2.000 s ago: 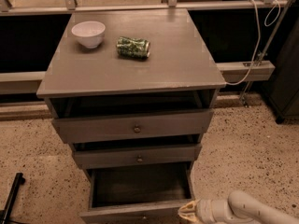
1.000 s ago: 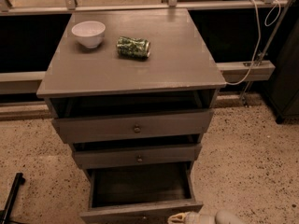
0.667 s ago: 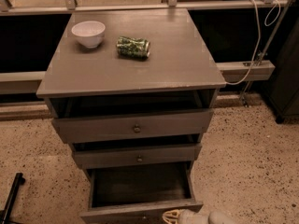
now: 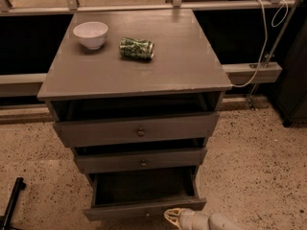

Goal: Close bottom drawer

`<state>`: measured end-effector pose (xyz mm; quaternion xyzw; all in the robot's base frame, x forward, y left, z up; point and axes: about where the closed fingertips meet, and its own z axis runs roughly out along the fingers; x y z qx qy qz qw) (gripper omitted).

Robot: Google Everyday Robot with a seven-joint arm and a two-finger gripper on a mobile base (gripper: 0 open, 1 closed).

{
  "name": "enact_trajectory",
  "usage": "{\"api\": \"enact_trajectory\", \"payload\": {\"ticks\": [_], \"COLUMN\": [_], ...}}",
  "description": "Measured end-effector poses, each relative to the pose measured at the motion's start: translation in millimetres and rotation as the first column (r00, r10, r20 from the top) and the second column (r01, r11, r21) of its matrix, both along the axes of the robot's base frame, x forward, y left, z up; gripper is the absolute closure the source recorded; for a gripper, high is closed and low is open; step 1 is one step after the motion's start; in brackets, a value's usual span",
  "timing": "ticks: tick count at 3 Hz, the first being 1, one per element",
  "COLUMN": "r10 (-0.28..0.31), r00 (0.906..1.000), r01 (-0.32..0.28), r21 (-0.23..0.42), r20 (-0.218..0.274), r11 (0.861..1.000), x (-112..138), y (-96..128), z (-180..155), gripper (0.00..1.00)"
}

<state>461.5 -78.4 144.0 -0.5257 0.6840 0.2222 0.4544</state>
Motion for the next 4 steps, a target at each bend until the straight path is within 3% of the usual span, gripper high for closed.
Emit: {"api": "enact_trajectory", "payload": {"ticks": [2,3,4], "r10": [0.007,0.004,0.005], "r00": [0.9999,0.9965,0.9934], "r01": [-0.007,-0.006,-0.01], "r21": [-0.009,0.026,0.04], "r20": [0.008,0.084,0.115], "r11": [1.0,1.0,0.999], "x": [0.8,21.8,29.4], "y": [4.4,15.4,20.5], "z": [0.7,5.0,7.3], "gripper": [1.0,1.0,1.0]}}
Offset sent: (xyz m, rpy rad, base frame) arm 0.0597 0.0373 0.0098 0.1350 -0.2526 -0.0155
